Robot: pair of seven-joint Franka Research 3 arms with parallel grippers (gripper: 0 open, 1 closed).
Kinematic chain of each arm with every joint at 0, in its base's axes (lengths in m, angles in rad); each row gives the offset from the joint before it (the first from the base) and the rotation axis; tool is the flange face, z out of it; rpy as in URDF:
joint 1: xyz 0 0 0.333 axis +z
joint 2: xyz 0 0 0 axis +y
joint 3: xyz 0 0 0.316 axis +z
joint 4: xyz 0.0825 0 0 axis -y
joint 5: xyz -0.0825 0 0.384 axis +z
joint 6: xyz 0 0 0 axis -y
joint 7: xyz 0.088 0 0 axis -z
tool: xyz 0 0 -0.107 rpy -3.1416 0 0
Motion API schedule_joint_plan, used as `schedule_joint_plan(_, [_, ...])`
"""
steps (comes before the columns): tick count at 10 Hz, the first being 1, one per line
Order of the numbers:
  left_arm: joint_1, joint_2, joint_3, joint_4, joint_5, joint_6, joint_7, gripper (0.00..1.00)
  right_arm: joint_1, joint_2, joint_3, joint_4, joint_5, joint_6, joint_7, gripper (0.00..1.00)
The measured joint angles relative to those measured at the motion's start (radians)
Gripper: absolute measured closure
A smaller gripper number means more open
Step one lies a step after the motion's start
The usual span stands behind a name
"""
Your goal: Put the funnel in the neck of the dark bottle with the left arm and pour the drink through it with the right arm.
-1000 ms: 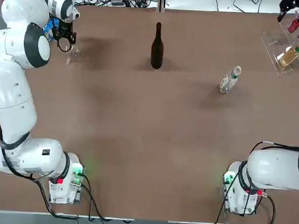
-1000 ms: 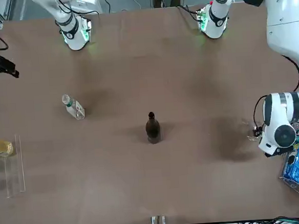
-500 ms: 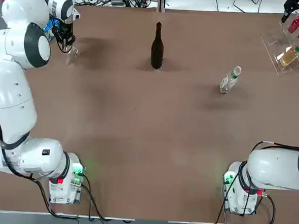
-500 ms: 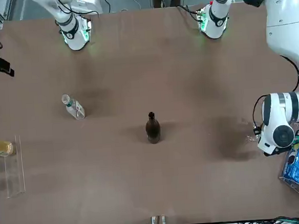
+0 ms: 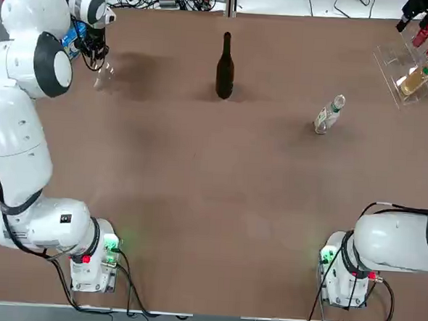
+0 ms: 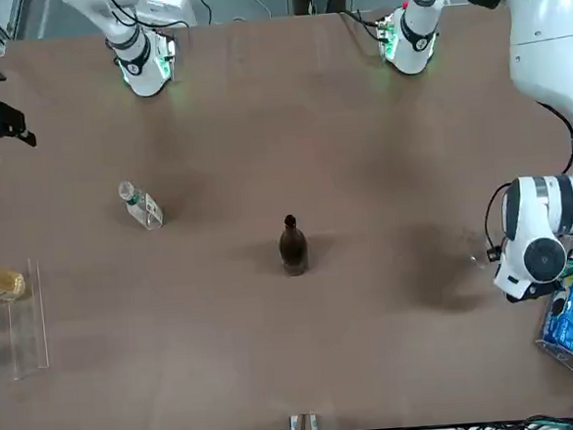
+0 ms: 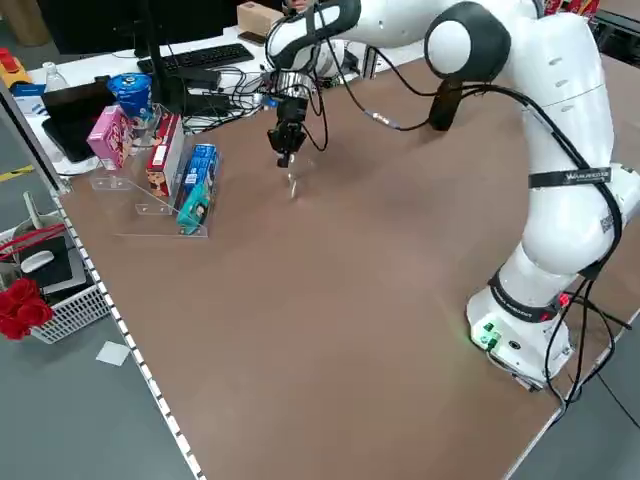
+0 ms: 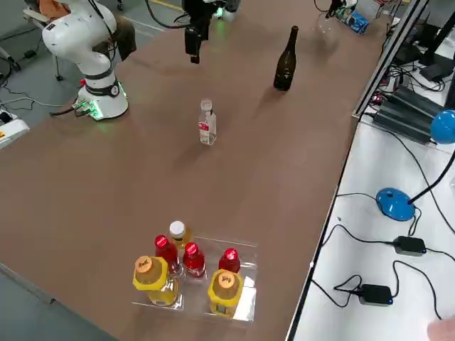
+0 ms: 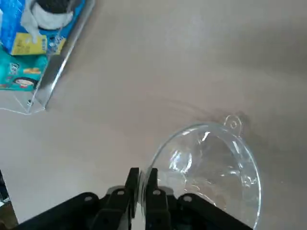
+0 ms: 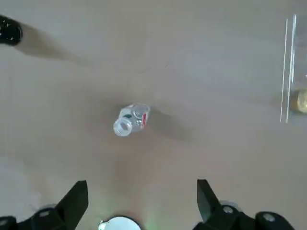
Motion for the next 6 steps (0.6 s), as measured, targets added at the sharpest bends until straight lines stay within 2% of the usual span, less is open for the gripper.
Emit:
schedule_joint_plan(2, [-0.004,-0.071,-0.047,0.021,-0.072,-0.012,0.017,0.9,-0.009,0.005,-0.049,-0.008,0.017,0.044,-0.196,0.0])
schedule_joint_plan(3, [-0.007,-0.123,-0.076,0.027,-0.109,-0.034,0.018,0.9,-0.015,0.008,-0.09,-0.022,0.057,0.067,-0.331,0.0])
schedule_joint_plan(6, [-0.011,-0.297,-0.177,0.029,-0.267,-0.117,0.011,0.9,-0.023,0.039,-0.229,-0.103,0.27,0.091,-0.84,0.0])
